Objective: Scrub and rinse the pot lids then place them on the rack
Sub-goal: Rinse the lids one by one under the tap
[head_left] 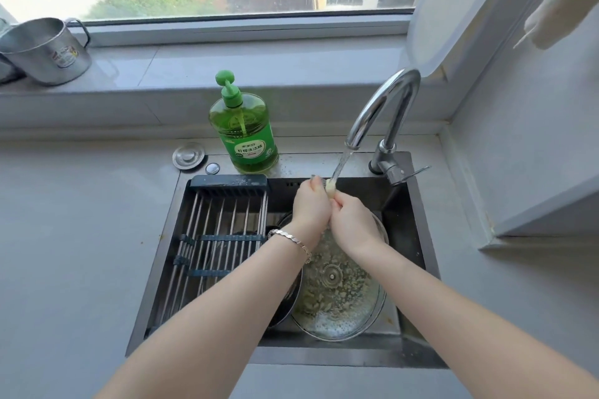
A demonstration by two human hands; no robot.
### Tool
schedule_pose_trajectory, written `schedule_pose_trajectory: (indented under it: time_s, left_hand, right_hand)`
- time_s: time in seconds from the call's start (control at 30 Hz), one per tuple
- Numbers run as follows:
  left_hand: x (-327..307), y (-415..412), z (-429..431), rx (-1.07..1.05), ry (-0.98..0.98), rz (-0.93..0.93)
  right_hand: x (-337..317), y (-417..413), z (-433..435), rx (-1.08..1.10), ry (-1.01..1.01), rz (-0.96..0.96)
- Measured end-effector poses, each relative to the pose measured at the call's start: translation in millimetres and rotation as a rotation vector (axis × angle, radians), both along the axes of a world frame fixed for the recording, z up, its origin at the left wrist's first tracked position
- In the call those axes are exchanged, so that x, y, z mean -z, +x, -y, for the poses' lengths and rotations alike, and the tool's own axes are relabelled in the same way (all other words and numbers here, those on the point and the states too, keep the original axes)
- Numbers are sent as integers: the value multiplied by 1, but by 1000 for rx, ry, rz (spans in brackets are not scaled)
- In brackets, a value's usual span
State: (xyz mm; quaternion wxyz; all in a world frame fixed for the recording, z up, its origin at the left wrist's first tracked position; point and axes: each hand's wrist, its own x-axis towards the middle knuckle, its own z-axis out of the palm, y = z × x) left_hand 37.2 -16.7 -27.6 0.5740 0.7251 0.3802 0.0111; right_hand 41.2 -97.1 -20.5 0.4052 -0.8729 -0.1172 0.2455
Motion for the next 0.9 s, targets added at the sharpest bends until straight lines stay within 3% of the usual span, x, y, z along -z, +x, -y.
schedule_pose_trajectory:
  time_s: [0.13, 0.3, 0.4, 0.47, 0.6, 0.73, 0.9]
  left_hand:
    - [0, -18, -19, 205, 91, -122]
    - [13, -49, -28, 273, -4, -308]
    - [28, -59, -16, 242, -70, -367]
    - [38, -60, -10, 260, -70, -401]
    - [48, -58, 0, 293, -34, -408]
    - [48, -53, 10, 318, 10, -401]
    - [53, -53, 11, 333, -7, -406]
  right_hand:
    - [16, 1, 18, -86, -241, 154]
    - [36, 4, 65, -136, -536, 329]
    - [59, 4, 86, -234, -655, 208]
    - [77, 6, 102, -198, -617, 115]
    - [97, 23, 132, 176, -359, 6]
    - [111, 55, 161, 486, -357, -32]
    - [139, 81, 180, 523, -386, -33]
